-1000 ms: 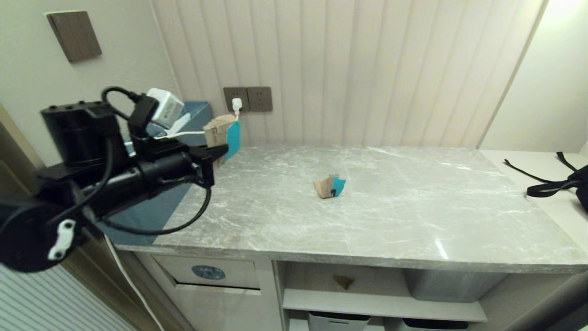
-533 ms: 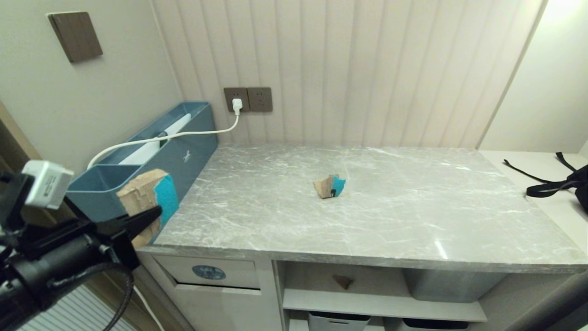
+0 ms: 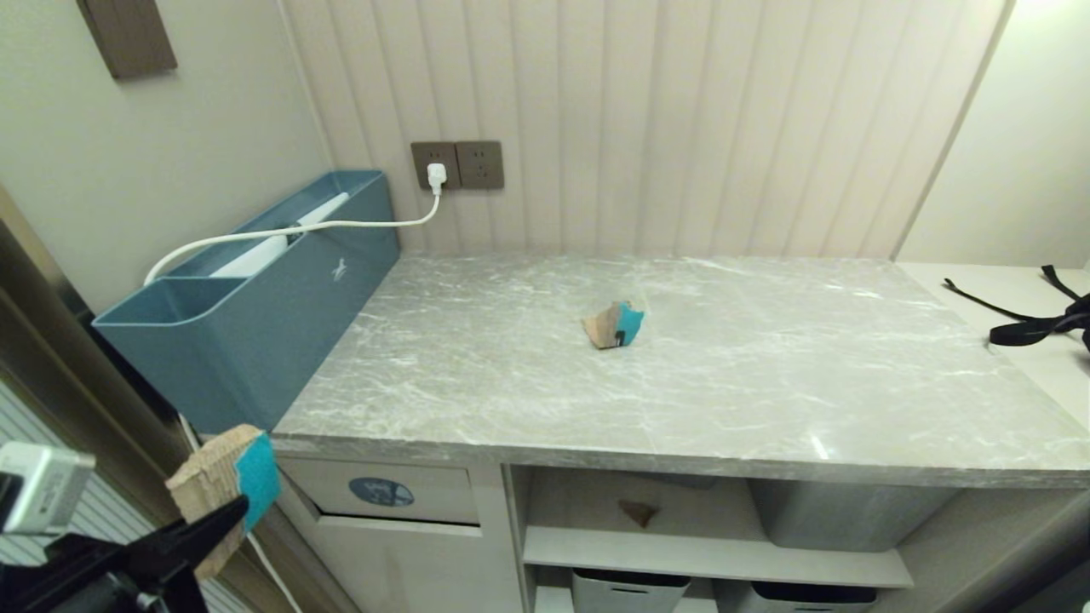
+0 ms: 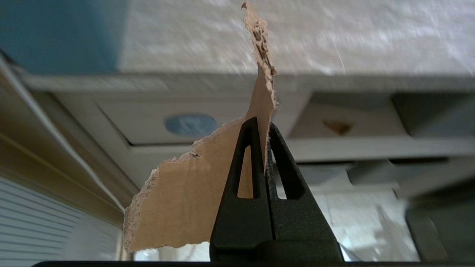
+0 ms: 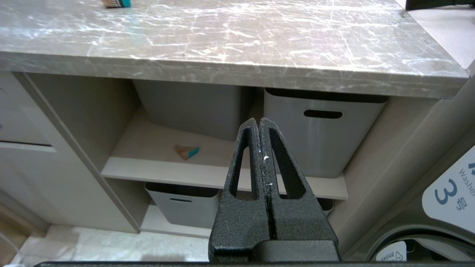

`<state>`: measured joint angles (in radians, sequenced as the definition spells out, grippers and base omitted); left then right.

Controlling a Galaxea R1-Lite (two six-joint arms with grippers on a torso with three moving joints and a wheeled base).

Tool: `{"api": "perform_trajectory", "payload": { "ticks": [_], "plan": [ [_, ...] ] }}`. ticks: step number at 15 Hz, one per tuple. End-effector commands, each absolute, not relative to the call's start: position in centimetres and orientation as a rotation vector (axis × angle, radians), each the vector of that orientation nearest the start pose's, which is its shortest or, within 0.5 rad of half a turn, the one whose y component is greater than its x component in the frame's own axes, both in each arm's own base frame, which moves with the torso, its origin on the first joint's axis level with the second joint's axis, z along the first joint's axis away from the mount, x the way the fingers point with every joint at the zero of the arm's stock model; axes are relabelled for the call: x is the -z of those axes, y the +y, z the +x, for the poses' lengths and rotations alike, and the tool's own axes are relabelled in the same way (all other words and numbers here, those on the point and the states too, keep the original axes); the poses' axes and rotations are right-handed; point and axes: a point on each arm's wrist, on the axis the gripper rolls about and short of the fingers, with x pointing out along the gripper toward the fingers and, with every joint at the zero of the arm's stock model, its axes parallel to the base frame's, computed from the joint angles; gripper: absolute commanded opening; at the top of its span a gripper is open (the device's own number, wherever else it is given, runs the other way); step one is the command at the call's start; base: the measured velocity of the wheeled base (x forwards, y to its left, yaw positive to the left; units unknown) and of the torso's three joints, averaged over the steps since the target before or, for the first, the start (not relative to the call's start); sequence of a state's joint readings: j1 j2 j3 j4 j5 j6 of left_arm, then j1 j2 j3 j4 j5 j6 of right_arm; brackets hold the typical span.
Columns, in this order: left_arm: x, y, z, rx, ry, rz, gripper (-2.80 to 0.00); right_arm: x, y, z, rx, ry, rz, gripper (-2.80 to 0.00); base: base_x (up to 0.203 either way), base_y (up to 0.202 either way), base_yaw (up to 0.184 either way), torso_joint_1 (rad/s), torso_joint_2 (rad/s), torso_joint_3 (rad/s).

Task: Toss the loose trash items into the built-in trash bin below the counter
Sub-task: Put the garbage in the trash can

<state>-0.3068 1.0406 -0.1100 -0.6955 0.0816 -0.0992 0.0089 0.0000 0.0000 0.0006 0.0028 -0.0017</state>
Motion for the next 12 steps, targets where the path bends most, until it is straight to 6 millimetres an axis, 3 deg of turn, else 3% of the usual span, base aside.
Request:
{"api": "perform_trajectory", "payload": {
  "ticks": [1, 5, 12],
  "plan": [
    [-12.3, -3.2, 10.3, 0.235, 0.336, -0.103, -2.8, -7.5, 0.0, -2.3, -0.012, 0.001, -0.002, -2.8, 0.0, 0.0, 0.0, -0.204, 0.45, 0.242],
    [-11.2, -3.0, 9.9, 0.19, 0.435, -0.238, -2.8, -7.6, 0.0, -2.3, -0.012, -0.002, -0.003, -2.8, 0.0, 0.0, 0.0, -0.247, 0.53, 0.291],
    [-12.1, -1.9, 9.5, -0.005, 0.308, -0.206, -2.8, -7.6, 0.0, -2.3, -0.012, -0.002, -0.002, -2.8, 0.0, 0.0, 0.0, -0.237, 0.53, 0.289]
  ]
}}
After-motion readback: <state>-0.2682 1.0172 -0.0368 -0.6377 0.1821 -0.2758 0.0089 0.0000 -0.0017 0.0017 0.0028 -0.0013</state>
